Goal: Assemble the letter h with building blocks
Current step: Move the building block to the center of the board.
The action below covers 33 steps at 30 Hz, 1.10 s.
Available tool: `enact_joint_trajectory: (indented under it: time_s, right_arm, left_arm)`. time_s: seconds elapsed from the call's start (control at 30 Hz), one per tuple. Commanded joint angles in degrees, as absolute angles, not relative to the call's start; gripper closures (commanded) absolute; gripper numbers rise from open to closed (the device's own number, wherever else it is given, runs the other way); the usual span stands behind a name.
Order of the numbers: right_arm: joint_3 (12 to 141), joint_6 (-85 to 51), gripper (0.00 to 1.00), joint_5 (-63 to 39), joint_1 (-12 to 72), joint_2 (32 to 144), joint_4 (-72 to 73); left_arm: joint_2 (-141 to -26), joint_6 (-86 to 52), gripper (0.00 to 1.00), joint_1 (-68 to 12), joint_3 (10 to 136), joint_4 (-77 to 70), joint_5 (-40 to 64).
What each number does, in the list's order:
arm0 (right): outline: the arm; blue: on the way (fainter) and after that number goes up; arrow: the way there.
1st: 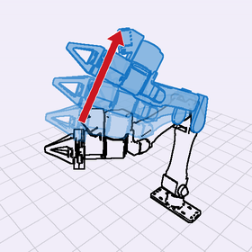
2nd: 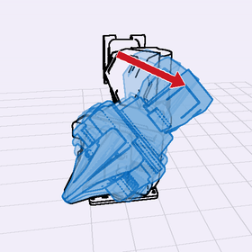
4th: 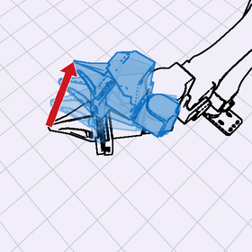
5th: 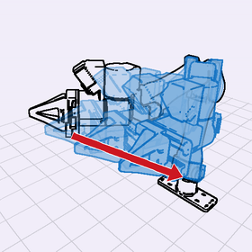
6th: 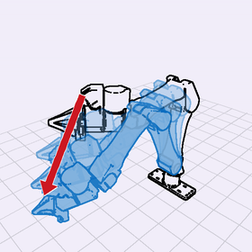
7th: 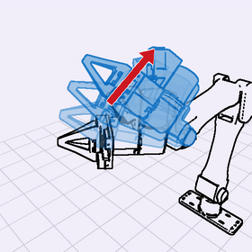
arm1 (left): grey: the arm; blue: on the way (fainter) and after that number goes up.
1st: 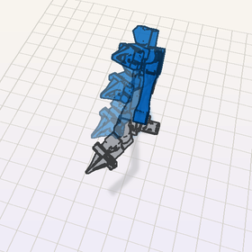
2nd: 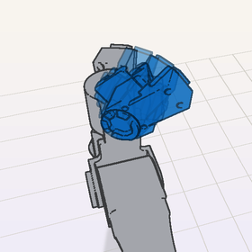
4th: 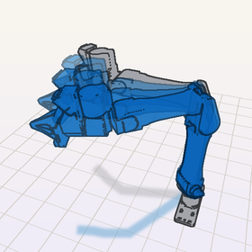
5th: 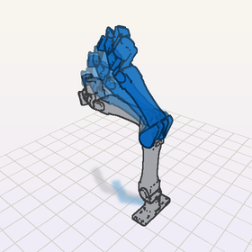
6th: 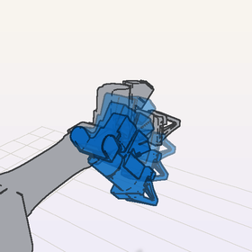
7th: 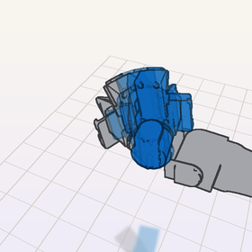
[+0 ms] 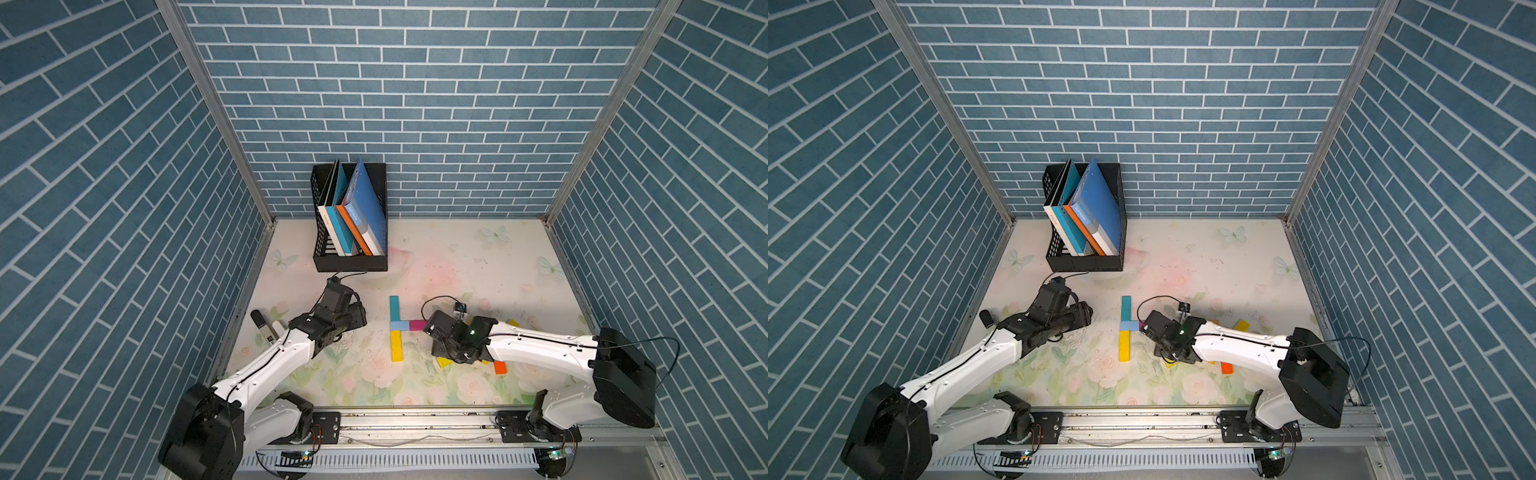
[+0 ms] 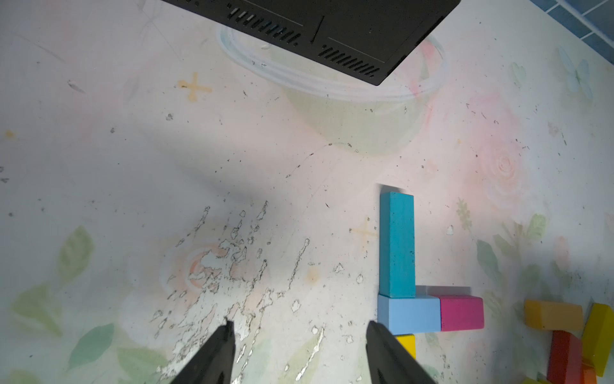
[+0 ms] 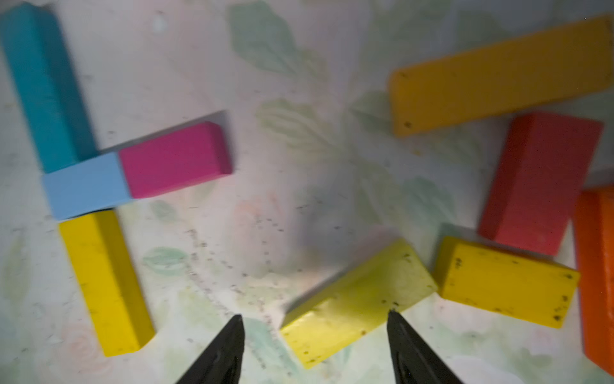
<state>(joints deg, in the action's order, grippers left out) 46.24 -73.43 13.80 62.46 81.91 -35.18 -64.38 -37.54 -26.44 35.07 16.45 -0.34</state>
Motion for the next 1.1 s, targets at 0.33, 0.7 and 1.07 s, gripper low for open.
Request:
enact_joint_trajectory:
  time_s: [0.33,0.7,1.07]
  right_arm:
    - [40.7,-81.6,0.36,11.4,59.3,83.1,-27.0]
    - [46.4,-71.1,0.79,9.7,58.9,90.2,-29.8]
    - [57.3,-53.7,0.84,7.7,61.4,98.4,-31.5]
  left_arm:
    - [-65.5,-36.3,0.31,-26.6,36.9,17.2,-0.1]
    - [-65.3,-36.1,0.32,-26.6,36.0,17.2,-0.5]
    - [-66.2,-36.7,0.32,-26.5,35.7,16.0,0.0]
